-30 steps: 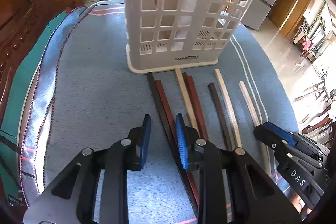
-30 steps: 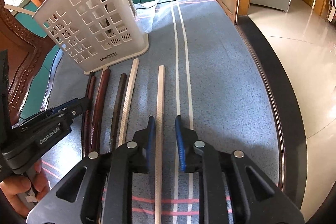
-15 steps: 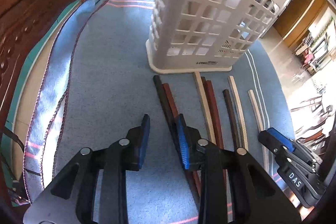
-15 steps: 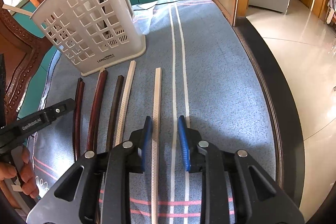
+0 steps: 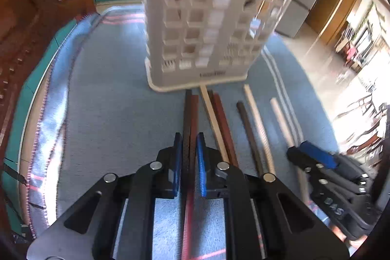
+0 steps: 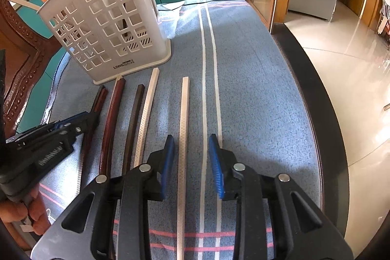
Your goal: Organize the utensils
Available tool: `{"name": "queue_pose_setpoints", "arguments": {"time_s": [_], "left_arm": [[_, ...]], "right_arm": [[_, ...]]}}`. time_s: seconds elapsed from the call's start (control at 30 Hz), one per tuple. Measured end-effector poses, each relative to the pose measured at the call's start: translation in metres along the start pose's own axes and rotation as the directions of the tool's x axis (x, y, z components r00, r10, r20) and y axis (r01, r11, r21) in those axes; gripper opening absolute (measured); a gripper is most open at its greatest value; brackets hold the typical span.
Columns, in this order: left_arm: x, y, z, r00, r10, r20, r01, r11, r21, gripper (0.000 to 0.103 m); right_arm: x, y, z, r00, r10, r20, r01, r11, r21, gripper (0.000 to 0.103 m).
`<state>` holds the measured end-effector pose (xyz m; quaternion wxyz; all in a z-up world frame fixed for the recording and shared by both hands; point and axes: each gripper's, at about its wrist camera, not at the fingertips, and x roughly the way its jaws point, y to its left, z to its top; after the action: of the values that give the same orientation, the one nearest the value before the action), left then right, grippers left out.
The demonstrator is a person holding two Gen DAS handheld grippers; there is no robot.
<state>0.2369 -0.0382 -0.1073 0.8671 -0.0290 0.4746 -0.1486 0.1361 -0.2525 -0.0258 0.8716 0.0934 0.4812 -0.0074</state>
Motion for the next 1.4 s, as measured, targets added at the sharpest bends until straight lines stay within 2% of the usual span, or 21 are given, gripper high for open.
{"name": "queue_pose_setpoints", "arguments": {"time_s": [0.1,0.17,0.2,0.23,0.4,0.57,0.8,0.87,0.9,0.93,1.0,1.1,1.2,1.33,1.4], "left_arm": [[-0.019,0.007,0.004,0.997,-0.079,0.018,0.080,0.996,-0.035,0.013],[-0.026,0.014,0.004,0.996,-0.083,0.025,0.084,0.995,-0.058,0.017],[-0.025,0.018,0.006,0.997,-0.069,0.022,0.071,0.995,-0.071,0.024],[-0.023,0.023,0.010,0.998,-0.057,0.019,0.058,0.995,-0.079,0.027],[-0.011,0.030,0.003,1.000,0.004,-0.026,-0.007,0.996,-0.085,0.027],[0.006,0.029,0.004,0.991,0.108,-0.073,-0.112,0.992,-0.056,0.027],[0.006,0.014,0.006,0.980,0.193,-0.050,-0.192,0.981,0.014,0.028],[0.006,0.012,0.004,0.981,0.187,-0.043,-0.186,0.982,0.016,0.018],[0.006,0.010,0.004,0.983,0.181,-0.040,-0.181,0.983,0.019,0.007],[0.005,0.004,0.003,0.984,0.176,-0.038,-0.176,0.984,0.014,0.007],[0.002,0.006,0.003,0.987,0.154,-0.034,-0.155,0.988,-0.010,0.007],[-0.016,0.008,0.006,0.993,0.113,0.020,-0.112,0.993,-0.038,0.007],[-0.054,0.011,0.010,0.992,0.054,0.116,-0.047,0.997,-0.062,0.007],[-0.112,0.013,0.012,0.969,-0.015,0.247,0.034,0.997,-0.073,0.007],[-0.147,0.014,0.012,0.942,-0.021,0.334,0.049,0.996,-0.076,0.007]], "right_arm": [[-0.001,-0.002,-0.001,1.000,0.003,-0.001,-0.002,1.000,0.002,0.029],[0.000,-0.001,0.000,1.000,0.003,-0.001,-0.003,1.000,0.004,0.029],[0.000,-0.001,0.000,1.000,0.000,-0.001,0.000,1.000,0.005,0.029],[0.000,-0.001,0.000,1.000,-0.002,-0.001,0.002,1.000,0.003,0.029],[0.001,0.003,0.002,1.000,-0.014,0.002,0.014,1.000,-0.010,0.030],[0.004,0.006,0.009,0.999,-0.040,0.000,0.040,0.999,-0.037,0.030],[0.020,0.024,0.026,0.992,-0.129,-0.010,0.125,0.980,-0.157,0.030],[0.022,0.024,0.029,0.992,-0.128,-0.018,0.123,0.980,-0.156,0.027],[0.022,0.024,0.030,0.993,-0.117,-0.023,0.112,0.982,-0.152,0.015],[0.022,0.023,0.031,0.996,-0.089,-0.025,0.085,0.986,-0.147,0.007],[0.021,0.024,0.030,0.997,-0.074,-0.020,0.070,0.986,-0.150,0.007],[0.010,0.022,0.028,1.000,-0.005,-0.007,0.004,0.991,-0.137,0.006],[-0.018,0.017,0.030,0.998,0.038,0.056,-0.031,0.992,-0.118,0.006],[-0.064,0.011,0.035,0.987,0.097,0.128,-0.083,0.990,-0.113,0.006],[-0.091,0.006,0.036,0.976,0.136,0.169,-0.117,0.986,-0.117,0.006]]}}
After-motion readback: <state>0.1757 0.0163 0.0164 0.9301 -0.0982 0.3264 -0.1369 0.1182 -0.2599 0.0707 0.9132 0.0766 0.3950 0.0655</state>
